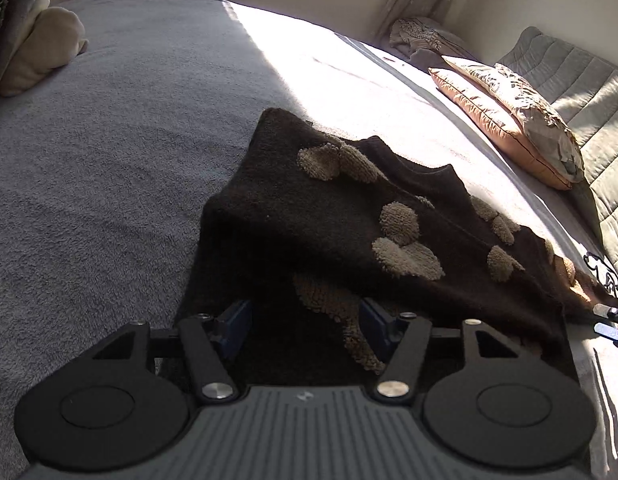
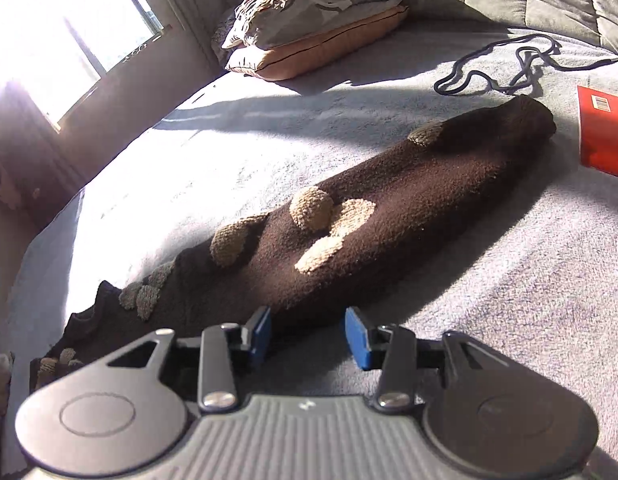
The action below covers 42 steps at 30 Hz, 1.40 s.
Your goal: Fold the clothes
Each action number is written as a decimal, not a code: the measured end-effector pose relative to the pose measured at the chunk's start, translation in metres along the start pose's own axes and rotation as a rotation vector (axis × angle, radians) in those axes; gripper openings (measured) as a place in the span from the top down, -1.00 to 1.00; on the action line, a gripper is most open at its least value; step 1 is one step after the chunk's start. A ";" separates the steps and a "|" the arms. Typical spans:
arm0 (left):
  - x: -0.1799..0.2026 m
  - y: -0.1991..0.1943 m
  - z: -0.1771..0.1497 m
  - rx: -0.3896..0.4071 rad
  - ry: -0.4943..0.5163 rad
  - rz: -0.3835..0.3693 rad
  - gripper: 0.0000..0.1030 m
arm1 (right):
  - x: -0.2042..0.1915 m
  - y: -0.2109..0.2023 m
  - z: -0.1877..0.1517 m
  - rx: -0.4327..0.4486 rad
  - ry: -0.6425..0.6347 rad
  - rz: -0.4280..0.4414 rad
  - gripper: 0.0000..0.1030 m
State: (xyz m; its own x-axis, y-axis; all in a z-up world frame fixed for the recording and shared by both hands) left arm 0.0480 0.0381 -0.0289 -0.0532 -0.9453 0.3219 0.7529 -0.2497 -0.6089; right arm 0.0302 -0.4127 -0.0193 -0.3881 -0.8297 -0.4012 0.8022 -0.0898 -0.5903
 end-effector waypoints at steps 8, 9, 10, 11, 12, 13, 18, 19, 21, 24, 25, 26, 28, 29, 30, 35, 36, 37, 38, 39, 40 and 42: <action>0.000 0.004 -0.001 -0.009 -0.008 0.004 -0.25 | -0.097 -0.009 -0.053 -0.048 -0.445 0.214 0.16; 0.001 0.005 -0.001 -0.009 -0.004 0.006 -0.27 | -0.101 -0.006 -0.061 -0.079 -0.467 0.218 0.16; 0.002 0.005 -0.001 -0.009 0.005 0.007 -0.30 | -0.105 -0.002 -0.071 -0.119 -0.494 0.222 0.16; 0.004 0.005 -0.002 -0.008 0.017 0.009 -0.32 | -0.106 0.005 -0.087 -0.192 -0.538 0.221 0.16; 0.005 0.006 -0.003 -0.006 0.035 0.013 -0.34 | -0.106 0.008 -0.099 -0.232 -0.583 0.210 0.16; 0.007 0.006 -0.004 -0.003 0.053 0.017 -0.36 | -0.108 0.008 -0.102 -0.221 -0.626 0.203 0.15; 0.012 0.007 -0.008 0.003 0.120 0.038 -0.37 | -0.091 0.004 -0.087 -0.205 -0.579 0.186 0.06; 0.012 0.007 -0.008 0.003 0.121 0.039 -0.37 | -0.082 0.005 -0.077 -0.196 -0.525 0.168 -0.10; 0.010 0.007 -0.007 0.001 0.099 0.033 -0.37 | -0.056 0.008 -0.054 -0.174 -0.356 0.124 -0.38; 0.008 0.006 -0.006 0.000 0.068 0.023 -0.37 | -0.008 0.011 -0.024 -0.137 -0.046 0.070 -0.41; 0.007 0.006 -0.006 0.000 0.057 0.021 -0.37 | 0.008 0.011 -0.015 -0.124 0.057 0.054 -0.41; 0.007 0.005 -0.005 0.001 0.046 0.020 -0.37 | 0.025 0.012 -0.007 -0.110 0.160 0.038 -0.41; 0.006 0.004 -0.004 0.004 0.016 0.017 -0.37 | 0.054 0.011 0.006 -0.073 0.339 0.005 -0.40; 0.005 0.003 -0.003 0.007 -0.001 0.014 -0.37 | 0.068 0.009 0.011 -0.050 0.410 -0.013 -0.40; 0.005 0.003 -0.002 0.009 -0.017 0.012 -0.37 | 0.077 0.008 0.015 -0.023 0.436 -0.041 -0.40; 0.003 0.003 0.000 0.015 -0.049 0.007 -0.37 | 0.098 0.015 0.035 0.099 0.470 -0.129 -0.41; 0.003 0.003 0.000 0.015 -0.048 0.008 -0.37 | 0.100 0.019 0.037 0.117 0.469 -0.138 -0.41; 0.003 0.003 0.000 0.014 -0.048 0.006 -0.37 | 0.101 0.023 0.039 0.129 0.462 -0.147 -0.41; 0.002 0.003 0.000 0.013 -0.050 0.003 -0.37 | 0.101 0.026 0.041 0.141 0.453 -0.157 -0.41; 0.001 0.003 0.001 0.011 -0.056 -0.001 -0.37 | 0.101 0.029 0.044 0.154 0.439 -0.170 -0.41; 0.000 0.003 0.001 0.010 -0.062 -0.004 -0.37 | 0.101 0.030 0.046 0.163 0.424 -0.179 -0.41; -0.001 0.003 0.001 0.008 -0.074 -0.010 -0.37 | 0.103 0.033 0.049 0.180 0.402 -0.187 -0.40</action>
State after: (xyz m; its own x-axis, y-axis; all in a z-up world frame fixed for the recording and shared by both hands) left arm 0.0513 0.0387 -0.0300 -0.0128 -0.9246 0.3808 0.7576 -0.2576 -0.5998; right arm 0.0387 -0.5277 -0.0454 -0.6498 -0.5144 -0.5596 0.7537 -0.3407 -0.5620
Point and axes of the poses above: each gripper's, at about its wrist camera, not at the fingertips, and y roughly the way its jaws point, x to its right, z to its top, the point moved 9 cm from there along y, roughly the way its jaws point, and after that the axes turned 6 degrees about x, right-handed, at the moved point
